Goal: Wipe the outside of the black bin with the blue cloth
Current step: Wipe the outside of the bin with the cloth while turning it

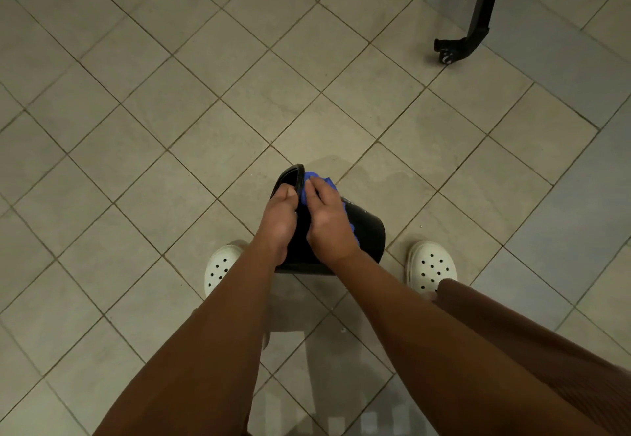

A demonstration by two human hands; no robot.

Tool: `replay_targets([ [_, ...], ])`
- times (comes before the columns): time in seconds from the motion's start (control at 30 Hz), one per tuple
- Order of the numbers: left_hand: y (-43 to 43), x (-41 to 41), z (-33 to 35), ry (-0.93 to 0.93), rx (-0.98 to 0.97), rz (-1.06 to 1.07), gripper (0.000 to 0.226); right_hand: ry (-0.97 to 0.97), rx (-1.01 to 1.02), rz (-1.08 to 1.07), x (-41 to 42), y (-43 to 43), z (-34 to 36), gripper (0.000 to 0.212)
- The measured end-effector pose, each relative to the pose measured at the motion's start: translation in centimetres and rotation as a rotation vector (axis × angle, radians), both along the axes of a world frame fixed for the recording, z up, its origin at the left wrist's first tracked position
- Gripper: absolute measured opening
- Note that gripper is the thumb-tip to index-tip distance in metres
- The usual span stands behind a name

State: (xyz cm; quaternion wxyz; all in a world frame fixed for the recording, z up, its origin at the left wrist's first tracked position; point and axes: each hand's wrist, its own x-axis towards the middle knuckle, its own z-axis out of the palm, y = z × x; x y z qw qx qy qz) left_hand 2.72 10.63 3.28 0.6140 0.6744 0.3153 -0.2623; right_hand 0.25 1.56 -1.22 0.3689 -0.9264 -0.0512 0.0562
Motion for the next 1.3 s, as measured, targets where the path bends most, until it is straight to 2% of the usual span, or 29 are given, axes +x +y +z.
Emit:
replay_targets([
  [0.2,0.0,-0.4,-0.4,-0.004,0.037,-0.07,0.029,0.019,-0.028,-0.122,-1.2,0.3,-0.1,0.059],
  [0.37,0.3,-0.2,-0.6,-0.025,0.049,-0.057,0.035,-0.072,-0.03,0.007,-1.9,0.3,-0.5,0.064],
  [0.6,0.7,-0.2,-0.5,-0.066,0.038,-0.087,0.028,0.027,0.025,-0.062,1.5,-0.6,-0.2,0.057],
  [0.8,0.4,0.4,-0.2,0.069,-0.001,0.052,0.03,-0.123,-0.052,0.114,-2.1,-0.7,-0.7,0.07],
  [0.9,0.1,0.6,0.1,0.187,0.002,0.077,0.055,-0.146,-0.076,0.208,-2.8,-0.8,-0.7,0.079],
  [0.97,0.3,1.0,0.0,0.196,0.044,0.064,0.062,-0.134,-0.078,0.238,-2.6,-0.8,-0.7,0.083],
  [1.13,0.3,1.3,0.0,0.204,0.054,0.115,0.054,-0.127,-0.071,0.187,-2.9,-1.5,-1.4,0.082],
  [1.3,0.2,1.0,-0.1,0.235,0.074,0.154,0.057,-0.099,-0.127,0.149,-4.6,-1.8,-1.5,0.084],
])
